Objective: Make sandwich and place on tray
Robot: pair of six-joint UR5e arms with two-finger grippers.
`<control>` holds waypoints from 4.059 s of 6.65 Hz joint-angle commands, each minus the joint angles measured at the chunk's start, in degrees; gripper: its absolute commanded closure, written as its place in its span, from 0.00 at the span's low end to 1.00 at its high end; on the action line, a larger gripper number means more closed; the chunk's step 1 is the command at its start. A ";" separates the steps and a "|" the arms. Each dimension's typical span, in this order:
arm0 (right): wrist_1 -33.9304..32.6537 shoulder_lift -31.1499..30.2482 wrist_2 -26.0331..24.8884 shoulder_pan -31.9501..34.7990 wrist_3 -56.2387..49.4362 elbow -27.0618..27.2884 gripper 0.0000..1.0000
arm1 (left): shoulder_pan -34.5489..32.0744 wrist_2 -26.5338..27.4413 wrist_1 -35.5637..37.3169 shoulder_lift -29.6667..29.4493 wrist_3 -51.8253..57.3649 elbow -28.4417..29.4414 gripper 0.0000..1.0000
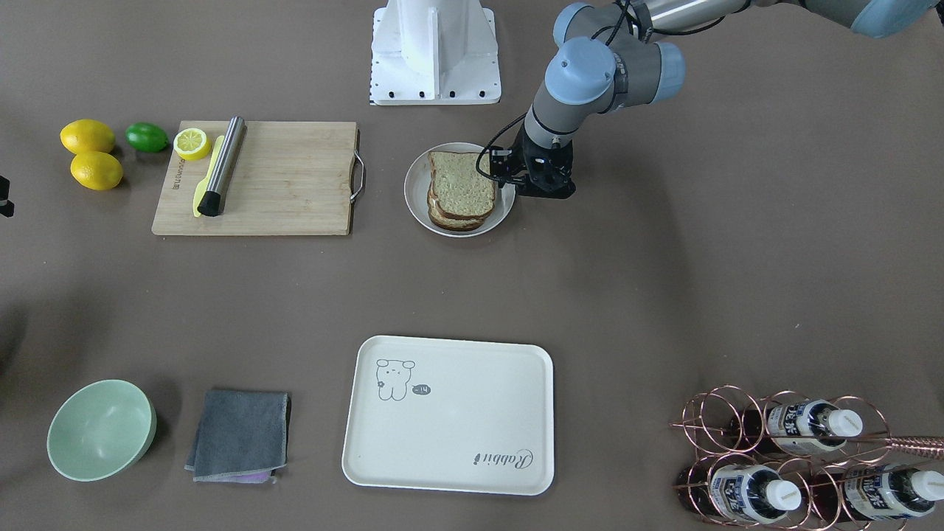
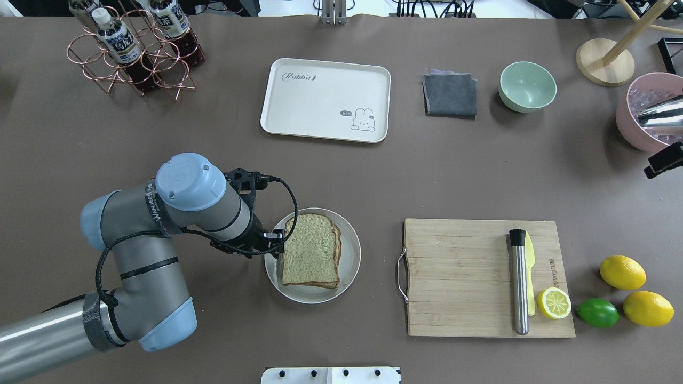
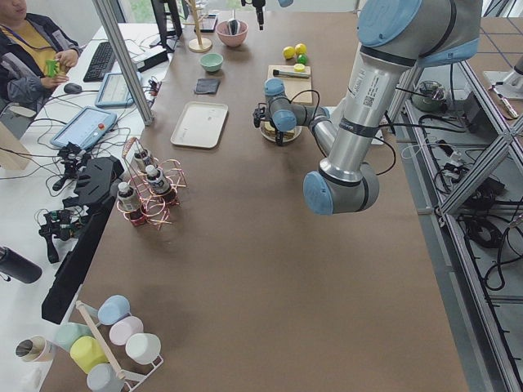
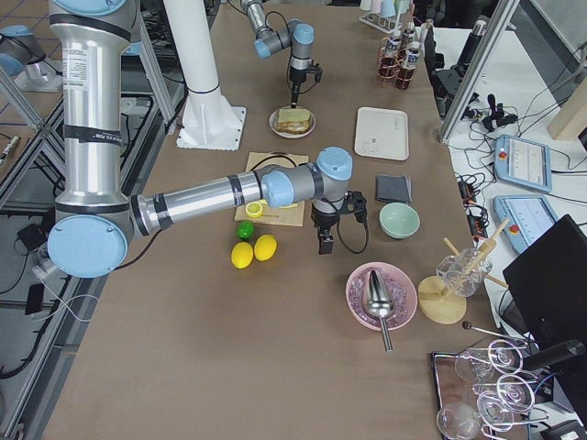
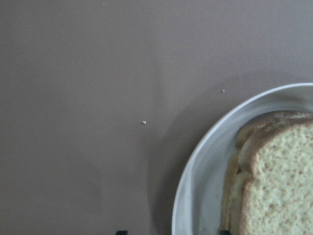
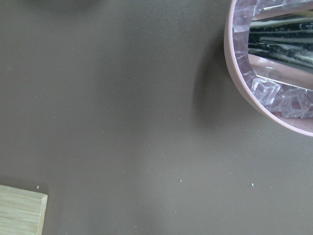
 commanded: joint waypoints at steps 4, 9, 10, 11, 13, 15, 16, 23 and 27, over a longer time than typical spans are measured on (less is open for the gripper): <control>-3.06 1.13 0.24 0.35 0.08 1.40 0.00 | 1.18 1.15 -0.28 -0.02 -0.24 0.14 0.49; -3.15 0.78 0.51 0.79 -0.01 1.84 0.00 | 2.05 1.15 -2.39 0.60 -3.04 0.49 0.78; -3.33 0.60 0.59 0.88 -0.01 2.19 0.00 | 2.06 1.15 -2.48 0.60 -3.14 0.49 0.81; -4.63 0.86 0.60 0.97 -0.01 2.62 0.00 | 1.97 1.15 -2.48 0.60 -3.23 0.23 1.00; -6.05 0.78 0.60 0.97 -0.01 3.86 0.00 | 1.45 1.07 -5.19 0.69 -3.67 0.14 1.00; -6.05 0.86 0.60 0.97 -0.01 3.86 0.00 | 0.05 0.98 -9.74 0.77 -6.03 0.40 1.00; -6.05 0.86 0.60 0.97 -0.01 3.86 0.00 | -1.53 0.63 -10.38 1.21 -6.04 0.49 1.00; -6.05 0.95 0.77 0.71 0.08 4.12 0.00 | -20.60 -11.85 -17.43 -19.14 -1.85 31.55 1.00; -6.05 0.60 1.74 0.79 0.16 5.44 0.00 | -23.52 -11.59 -19.96 -29.88 -0.07 49.51 1.00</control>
